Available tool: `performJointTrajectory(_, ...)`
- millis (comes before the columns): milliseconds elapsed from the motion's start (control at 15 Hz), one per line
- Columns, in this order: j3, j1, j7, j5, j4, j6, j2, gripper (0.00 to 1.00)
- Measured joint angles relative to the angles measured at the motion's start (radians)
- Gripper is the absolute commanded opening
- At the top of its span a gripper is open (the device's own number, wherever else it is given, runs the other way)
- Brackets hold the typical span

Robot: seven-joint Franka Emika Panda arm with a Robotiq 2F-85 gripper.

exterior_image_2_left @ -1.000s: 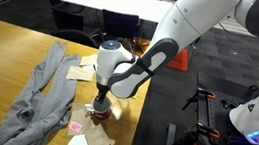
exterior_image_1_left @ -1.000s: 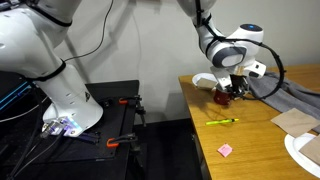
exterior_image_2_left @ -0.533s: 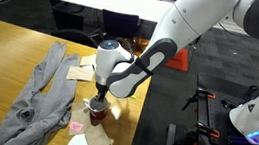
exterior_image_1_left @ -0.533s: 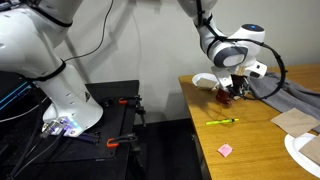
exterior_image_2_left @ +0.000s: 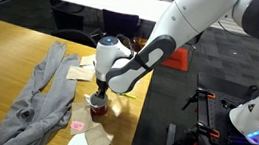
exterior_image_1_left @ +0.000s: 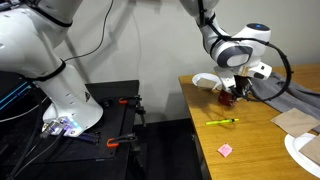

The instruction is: Move the cup to the right then put the marker in the cup

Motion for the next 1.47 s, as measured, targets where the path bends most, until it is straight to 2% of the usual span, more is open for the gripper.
performJointTrajectory(533, -0.033, -0.043, 0.022, 0.001, 0.008, 0.000, -0.035, 0.02)
performJointTrajectory(1467, -0.120, -0.117, 0.145, 0.012, 0.012, -0.033, -0.077, 0.02)
